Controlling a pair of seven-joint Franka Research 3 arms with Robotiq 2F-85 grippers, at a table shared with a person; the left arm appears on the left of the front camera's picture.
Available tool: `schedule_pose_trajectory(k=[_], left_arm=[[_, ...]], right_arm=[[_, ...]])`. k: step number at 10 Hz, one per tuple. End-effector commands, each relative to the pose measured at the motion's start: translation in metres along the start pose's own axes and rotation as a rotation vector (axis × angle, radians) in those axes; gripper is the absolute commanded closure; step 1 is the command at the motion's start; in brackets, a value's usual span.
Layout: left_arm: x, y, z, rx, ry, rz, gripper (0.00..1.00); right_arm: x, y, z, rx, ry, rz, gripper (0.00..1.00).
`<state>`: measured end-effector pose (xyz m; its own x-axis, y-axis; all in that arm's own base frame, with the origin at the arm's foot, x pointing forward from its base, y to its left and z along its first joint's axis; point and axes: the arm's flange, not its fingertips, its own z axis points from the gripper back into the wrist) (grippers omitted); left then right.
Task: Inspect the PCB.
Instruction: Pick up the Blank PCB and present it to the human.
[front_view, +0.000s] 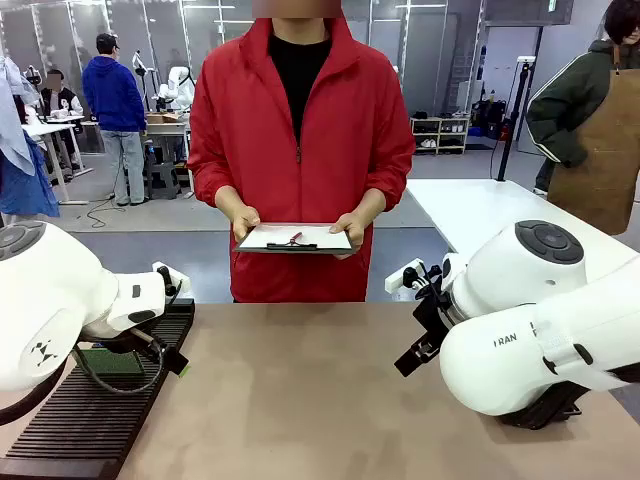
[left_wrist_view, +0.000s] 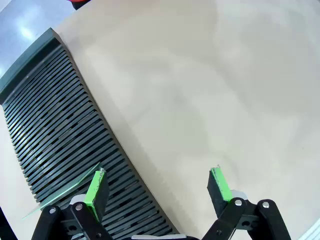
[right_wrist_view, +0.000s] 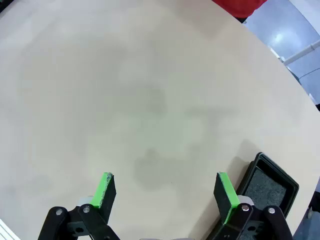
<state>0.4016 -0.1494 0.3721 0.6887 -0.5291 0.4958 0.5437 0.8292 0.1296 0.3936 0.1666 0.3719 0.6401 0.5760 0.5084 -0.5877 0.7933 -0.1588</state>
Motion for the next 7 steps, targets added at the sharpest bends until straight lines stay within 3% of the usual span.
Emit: schedule_pose_trajectory(k=[1,7], left_arm=[[0.0001,-0.0005,0.0,0.0,0.0,-0.001,0.0],[0.0001,-0.0005,0.0,0.0,0.0,-0.001,0.0]], right_arm=[[0.0,0.0,0.0,0.0,0.0,0.0,0.0],[0.0,0.0,0.0,0.0,0.0,0.0,0.0]])
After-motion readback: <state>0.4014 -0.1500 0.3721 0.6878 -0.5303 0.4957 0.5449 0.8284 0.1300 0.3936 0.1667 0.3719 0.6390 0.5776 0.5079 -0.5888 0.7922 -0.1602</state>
